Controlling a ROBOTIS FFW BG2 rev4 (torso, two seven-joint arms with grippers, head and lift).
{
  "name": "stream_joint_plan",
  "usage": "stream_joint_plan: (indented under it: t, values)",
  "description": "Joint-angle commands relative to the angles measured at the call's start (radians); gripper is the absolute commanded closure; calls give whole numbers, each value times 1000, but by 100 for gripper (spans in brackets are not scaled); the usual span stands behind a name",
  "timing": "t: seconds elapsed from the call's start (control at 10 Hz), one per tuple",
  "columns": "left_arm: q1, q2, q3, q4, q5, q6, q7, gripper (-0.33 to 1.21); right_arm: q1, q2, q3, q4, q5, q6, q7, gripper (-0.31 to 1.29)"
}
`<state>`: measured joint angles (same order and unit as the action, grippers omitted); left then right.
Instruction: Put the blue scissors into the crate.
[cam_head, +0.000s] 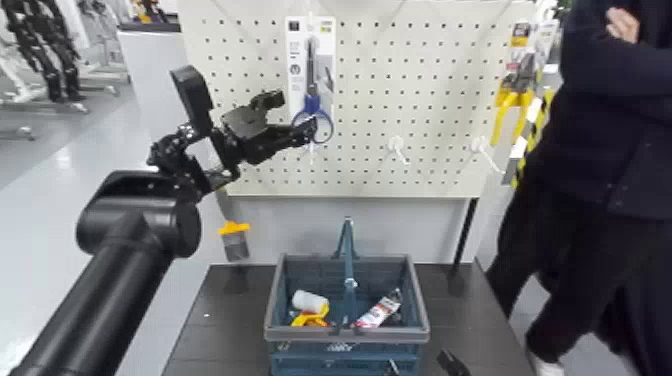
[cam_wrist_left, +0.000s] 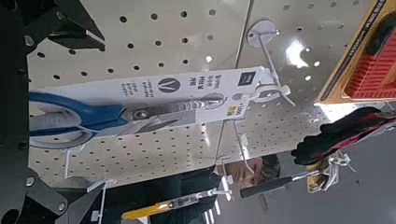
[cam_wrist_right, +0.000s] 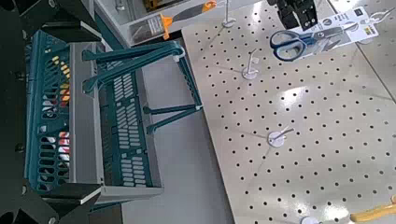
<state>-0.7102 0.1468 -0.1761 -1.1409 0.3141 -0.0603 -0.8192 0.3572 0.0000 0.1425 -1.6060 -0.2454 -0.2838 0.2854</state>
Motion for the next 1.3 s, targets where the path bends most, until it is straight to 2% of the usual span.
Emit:
stream_joint_plan:
  t: [0.1, 0.5, 0.6, 0.7, 0.8, 1.3]
  values:
    - [-64, -4, -9, 59, -6, -21, -17, 27, -3, 3, 0, 0, 0, 0, 1, 16]
    - [-121, -4, -36, 116, -6, -32, -43, 30, -4, 3, 2, 0, 0, 2, 6, 16]
    - [-129, -3, -39, 124, -7, -27, -51, 59, -4, 3, 2, 0, 0, 2, 8, 16]
    - [-130, -3, -39, 122, -9, -18, -58, 101, -4, 3, 2, 0, 0, 2, 6, 16]
    - [-130, -4, -37, 115, -15, -12, -52, 115, -4, 3, 2, 0, -2, 2, 6, 16]
    - [-132, -3, -31, 98, -23, 5, -43, 118, -4, 3, 2, 0, -2, 2, 8, 16]
